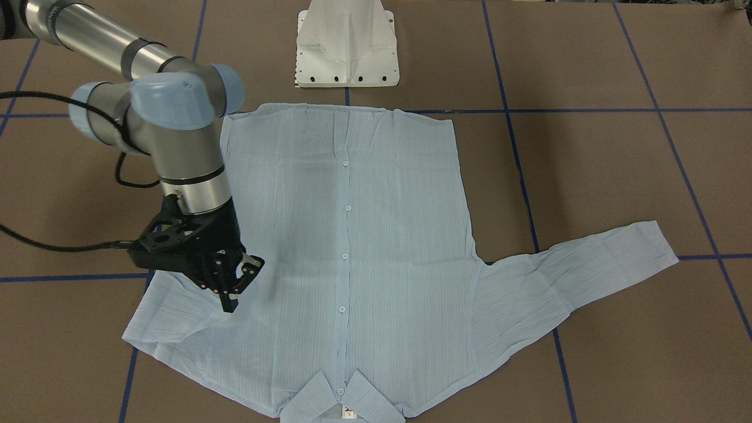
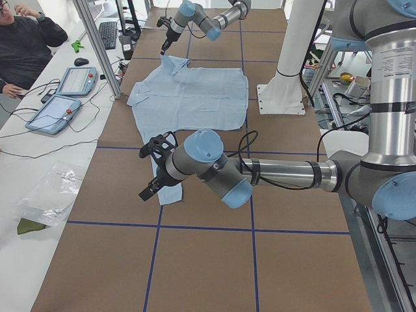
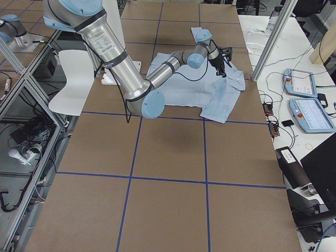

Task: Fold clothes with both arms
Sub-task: 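Fold the held sleeve across the shirt chest toward the other sleeve with the right gripper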

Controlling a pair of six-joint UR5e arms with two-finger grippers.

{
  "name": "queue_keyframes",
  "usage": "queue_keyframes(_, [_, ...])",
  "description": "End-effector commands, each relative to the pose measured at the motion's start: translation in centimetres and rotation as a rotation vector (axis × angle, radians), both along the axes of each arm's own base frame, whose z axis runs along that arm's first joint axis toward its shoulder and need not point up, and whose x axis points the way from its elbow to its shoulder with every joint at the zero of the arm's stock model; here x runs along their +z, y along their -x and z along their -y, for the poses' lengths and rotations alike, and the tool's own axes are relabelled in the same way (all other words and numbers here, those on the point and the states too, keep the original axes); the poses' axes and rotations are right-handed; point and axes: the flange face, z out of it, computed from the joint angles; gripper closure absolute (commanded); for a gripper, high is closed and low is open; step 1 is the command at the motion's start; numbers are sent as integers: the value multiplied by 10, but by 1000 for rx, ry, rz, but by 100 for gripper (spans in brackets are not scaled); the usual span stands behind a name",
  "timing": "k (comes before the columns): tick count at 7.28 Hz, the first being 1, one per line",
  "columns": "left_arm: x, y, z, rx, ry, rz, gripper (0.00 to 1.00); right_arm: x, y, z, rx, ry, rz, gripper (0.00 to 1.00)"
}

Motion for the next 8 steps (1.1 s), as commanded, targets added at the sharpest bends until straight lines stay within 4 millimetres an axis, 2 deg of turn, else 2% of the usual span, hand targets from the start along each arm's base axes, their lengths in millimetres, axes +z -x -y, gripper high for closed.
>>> queue_keyframes(1, [-4,0,-1,-1,-27,3,0,-76,76,22,147,36,17,100])
queue_keyframes(2, [-3,-1,0,2,-29,3,0,-95,105,16,144,27,2,100])
queue_keyframes(3, [-2,-1,-1,2,-25,3,0,-97,128,-5,134,16,6,100])
queue_keyframes(4, [0,-1,-1,2,-23,2,0,-117,142,-17,150,-1,25,100])
queue_keyframes(6, [1,-1,-2,2,-20,2,0,-143,176,-17,134,11,1,100])
queue_keyframes(8, [1,-1,-2,2,-18,2,0,-149,205,-39,112,30,11,100])
